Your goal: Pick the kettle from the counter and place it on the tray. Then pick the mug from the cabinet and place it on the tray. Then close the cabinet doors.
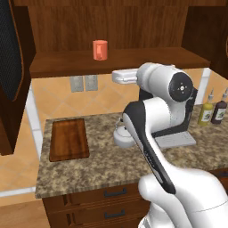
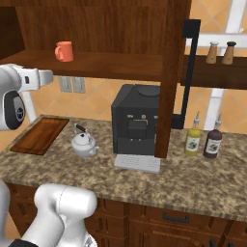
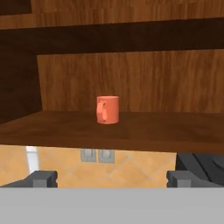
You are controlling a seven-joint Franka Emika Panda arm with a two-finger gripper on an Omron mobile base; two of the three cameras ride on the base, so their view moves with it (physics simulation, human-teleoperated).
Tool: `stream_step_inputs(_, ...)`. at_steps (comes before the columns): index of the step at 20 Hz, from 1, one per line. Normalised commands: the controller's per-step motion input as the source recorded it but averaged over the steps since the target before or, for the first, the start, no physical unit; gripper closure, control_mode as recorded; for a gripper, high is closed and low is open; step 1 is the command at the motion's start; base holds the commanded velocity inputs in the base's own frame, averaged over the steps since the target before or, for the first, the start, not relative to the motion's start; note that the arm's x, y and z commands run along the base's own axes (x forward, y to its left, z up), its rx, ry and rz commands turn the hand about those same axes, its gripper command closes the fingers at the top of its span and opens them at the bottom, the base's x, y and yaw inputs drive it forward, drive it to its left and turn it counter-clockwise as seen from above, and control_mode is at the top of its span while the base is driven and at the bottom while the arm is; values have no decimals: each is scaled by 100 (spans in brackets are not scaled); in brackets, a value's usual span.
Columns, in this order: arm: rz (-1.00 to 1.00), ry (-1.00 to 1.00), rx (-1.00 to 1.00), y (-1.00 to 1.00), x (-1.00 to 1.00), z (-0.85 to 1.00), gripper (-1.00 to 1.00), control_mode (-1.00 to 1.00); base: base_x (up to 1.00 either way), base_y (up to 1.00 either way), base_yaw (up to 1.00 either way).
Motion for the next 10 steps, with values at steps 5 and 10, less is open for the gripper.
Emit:
stream_step_inputs(5, -1, 0, 0, 7, 17, 0, -100, -100, 0, 0, 0)
stream_step_inputs(10, -15, 2, -1, 46, 55, 0, -100, -100, 0, 0, 0)
